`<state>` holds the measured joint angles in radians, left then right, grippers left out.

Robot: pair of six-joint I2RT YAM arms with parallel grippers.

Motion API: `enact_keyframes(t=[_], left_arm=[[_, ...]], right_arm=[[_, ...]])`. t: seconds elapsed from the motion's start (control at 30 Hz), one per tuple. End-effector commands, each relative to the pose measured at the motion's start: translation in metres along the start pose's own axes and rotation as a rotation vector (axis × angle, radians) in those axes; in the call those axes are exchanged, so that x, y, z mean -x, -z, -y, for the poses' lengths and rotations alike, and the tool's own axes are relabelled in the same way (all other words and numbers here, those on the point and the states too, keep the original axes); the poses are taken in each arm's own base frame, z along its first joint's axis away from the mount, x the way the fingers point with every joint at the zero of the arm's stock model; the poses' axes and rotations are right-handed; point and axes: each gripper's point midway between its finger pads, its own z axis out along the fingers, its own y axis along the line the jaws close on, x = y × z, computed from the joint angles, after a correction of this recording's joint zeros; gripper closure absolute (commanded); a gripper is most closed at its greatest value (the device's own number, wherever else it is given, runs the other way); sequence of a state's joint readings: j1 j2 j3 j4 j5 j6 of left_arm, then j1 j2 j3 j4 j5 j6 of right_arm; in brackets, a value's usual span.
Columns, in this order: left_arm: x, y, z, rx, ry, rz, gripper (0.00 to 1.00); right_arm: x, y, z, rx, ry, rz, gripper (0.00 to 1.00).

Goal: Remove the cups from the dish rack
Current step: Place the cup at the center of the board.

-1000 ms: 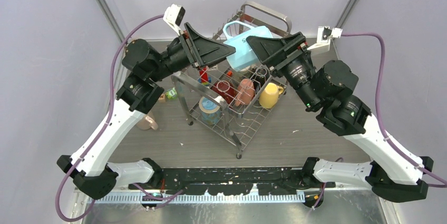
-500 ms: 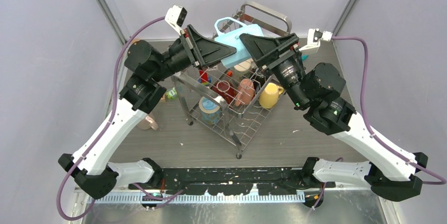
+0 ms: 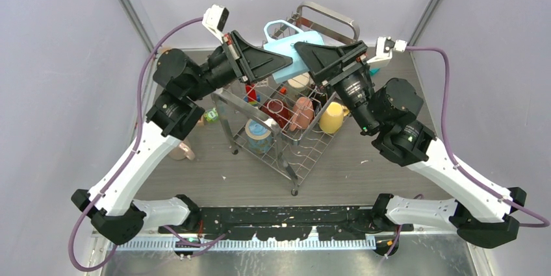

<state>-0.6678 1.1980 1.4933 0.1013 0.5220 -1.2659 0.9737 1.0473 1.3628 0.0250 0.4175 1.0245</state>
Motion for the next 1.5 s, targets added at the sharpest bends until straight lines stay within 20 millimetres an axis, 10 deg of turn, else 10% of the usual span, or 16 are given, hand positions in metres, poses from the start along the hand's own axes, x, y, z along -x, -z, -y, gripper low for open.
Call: enact_keyframes(t=[0.0,0.47,0.8,1.23,1.47], left_arm=[[0.022,0.005,0.031,-0.03,-0.158,0.091,1.0],[0.042,0.023,0.061,0.037,-0.323,0.164,1.0],[0.067,0.089,0.067,0.303,-0.567,0.307,1.0],[0.105,0.229,0.018,0.954,-0.754,0.551,1.0],[0.104,0.255,-0.041,1.267,-0.779,0.487,1.0]], right_arm=[[0.005,0.006,-0.023,0.069,0.045,-0.018,0.01],[0.015,0.034,-0.01,0.041,0.108,-0.029,0.0],[0.021,0.059,0.015,-0.05,0.209,-0.061,0.0],[0.024,0.091,0.059,-0.174,0.323,-0.1,0.0],[0.028,0.109,0.077,-0.226,0.355,-0.109,0.0]])
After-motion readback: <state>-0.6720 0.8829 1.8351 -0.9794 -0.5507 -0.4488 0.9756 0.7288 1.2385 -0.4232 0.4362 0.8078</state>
